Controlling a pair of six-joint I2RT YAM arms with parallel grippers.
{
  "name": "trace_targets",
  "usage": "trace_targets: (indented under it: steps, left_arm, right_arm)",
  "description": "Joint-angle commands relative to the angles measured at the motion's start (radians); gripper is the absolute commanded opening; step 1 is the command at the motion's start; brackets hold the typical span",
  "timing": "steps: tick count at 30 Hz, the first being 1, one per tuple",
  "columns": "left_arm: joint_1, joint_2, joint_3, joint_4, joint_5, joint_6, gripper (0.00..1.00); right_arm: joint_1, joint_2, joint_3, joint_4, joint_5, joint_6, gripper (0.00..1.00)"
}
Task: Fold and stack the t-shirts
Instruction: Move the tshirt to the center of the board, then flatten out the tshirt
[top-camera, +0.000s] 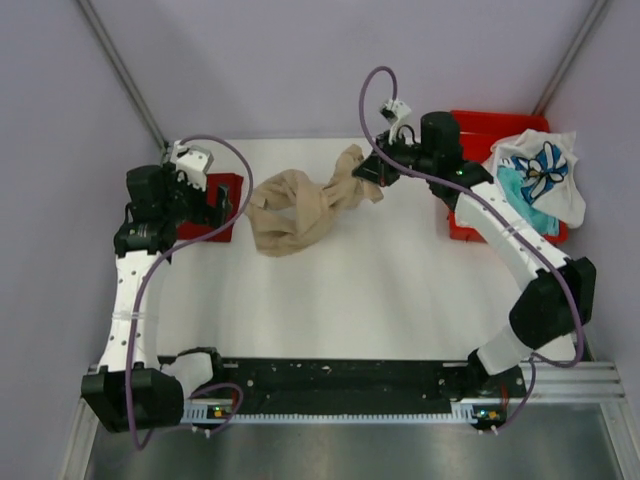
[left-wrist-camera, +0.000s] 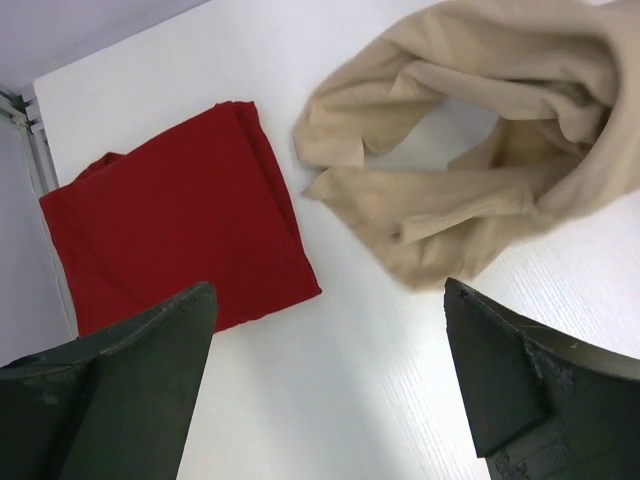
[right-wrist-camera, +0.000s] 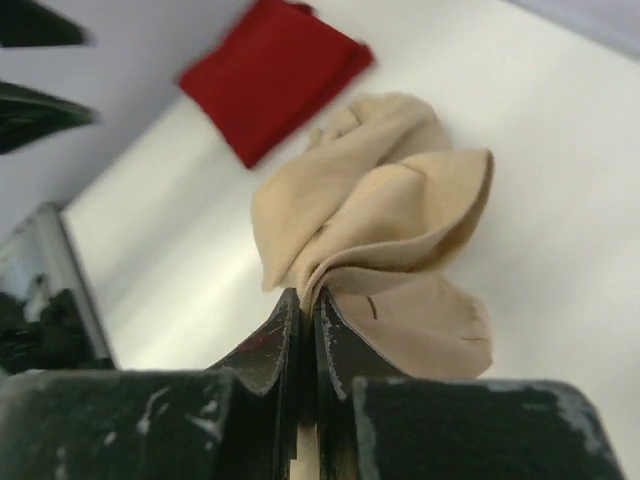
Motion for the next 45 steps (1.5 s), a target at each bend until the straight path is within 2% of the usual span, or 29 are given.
trace_targets:
  steps: [1, 5, 8, 9, 10, 11, 12, 13, 14, 16, 19, 21, 23, 25, 28, 32, 35, 37, 38, 40, 41, 42, 43, 45]
  left_arm:
    - [0.0, 0.002, -0.025, -0.001, 0.037, 0.061, 0.99]
    - [-0.009, -0.001, -0.046, -0.038, 0.097, 0.115, 0.98]
    - [-0.079, 0.01, -0.081, -0.042, 0.117, 0.164, 0.96]
    - [-0.113, 0.019, -0.095, -0.042, 0.097, 0.191, 0.95]
    - [-0.181, 0.033, -0.104, -0.042, 0.073, 0.222, 0.95]
    - [-0.228, 0.047, -0.117, -0.036, 0.05, 0.248, 0.95]
    - [-0.277, 0.068, -0.118, -0.032, 0.039, 0.277, 0.95]
    - [-0.315, 0.091, -0.117, -0.027, 0.043, 0.296, 0.95]
    - [-0.341, 0.118, -0.111, -0.018, 0.06, 0.313, 0.96]
    - [-0.38, 0.189, -0.091, 0.014, 0.088, 0.336, 0.97]
    - [-0.417, 0.341, -0.037, 0.101, 0.076, 0.38, 0.98]
    - [-0.428, 0.468, 0.045, 0.12, 0.033, 0.422, 0.99]
    - [-0.428, 0.617, 0.174, 0.058, -0.012, 0.448, 0.99]
    - [-0.42, 0.753, 0.344, -0.074, -0.046, 0.443, 0.99]
    - [-0.418, 0.911, 0.509, -0.18, -0.058, 0.462, 0.98]
    - [-0.42, 0.982, 0.532, -0.156, -0.078, 0.479, 0.98]
    - [-0.429, 1.027, 0.531, -0.168, -0.111, 0.509, 0.97]
    - [-0.432, 1.032, 0.532, -0.205, -0.098, 0.525, 0.95]
    - [-0.431, 1.024, 0.523, -0.208, -0.089, 0.538, 0.94]
    - [-0.443, 1.016, 0.491, -0.165, -0.114, 0.549, 0.83]
    - [-0.449, 1.021, 0.489, -0.158, -0.13, 0.545, 0.75]
    - [-0.454, 1.031, 0.503, -0.179, -0.134, 0.545, 0.63]
    - [-0.461, 1.045, 0.521, -0.222, -0.124, 0.543, 0.46]
    - [-0.473, 1.058, 0.553, -0.306, -0.095, 0.531, 0.0]
  right_arm:
    - [-0.069, 0.147, 0.144, -0.181, 0.263, -0.139, 0.0]
    - [-0.132, 0.34, 0.378, -0.238, 0.369, -0.091, 0.0]
    - [-0.152, 0.471, 0.542, -0.265, 0.428, -0.064, 0.01]
    - [-0.162, 0.509, 0.589, -0.284, 0.463, -0.044, 0.21]
    - [-0.173, 0.554, 0.637, -0.302, 0.487, -0.012, 0.6]
    - [-0.198, 0.589, 0.693, -0.333, 0.494, 0.016, 0.83]
    - [-0.224, 0.629, 0.737, -0.379, 0.498, 0.056, 0.91]
    - [-0.25, 0.653, 0.76, -0.443, 0.494, 0.085, 0.92]
    - [-0.268, 0.652, 0.74, -0.488, 0.479, 0.105, 0.92]
    - [-0.273, 0.579, 0.589, -0.479, 0.494, 0.061, 0.92]
    - [-0.251, 0.427, 0.315, -0.349, 0.526, -0.007, 0.92]
    - [-0.248, 0.35, 0.169, -0.254, 0.447, -0.007, 0.92]
    - [-0.248, 0.31, 0.069, -0.174, 0.304, -0.007, 0.92]
    - [-0.245, 0.321, 0.035, -0.152, 0.213, 0.011, 0.92]
    - [-0.218, 0.377, 0.019, -0.111, 0.213, 0.042, 0.92]
    - [-0.184, 0.505, 0.065, -0.057, 0.127, 0.076, 0.91]
    - [-0.181, 0.58, 0.129, -0.069, 0.095, 0.099, 0.86]
    - [-0.181, 0.589, 0.136, -0.069, 0.093, 0.101, 0.8]
    - [-0.181, 0.586, 0.137, -0.069, 0.099, 0.099, 0.73]
    - [-0.182, 0.579, 0.143, -0.071, 0.113, 0.096, 0.52]
    - [-0.181, 0.572, 0.146, -0.074, 0.116, 0.094, 0.41]
    - [-0.181, 0.56, 0.149, -0.078, 0.119, 0.093, 0.33]
    - [-0.182, 0.542, 0.146, -0.08, 0.121, 0.091, 0.24]
    - [-0.184, 0.49, 0.134, -0.085, 0.13, 0.09, 0.03]
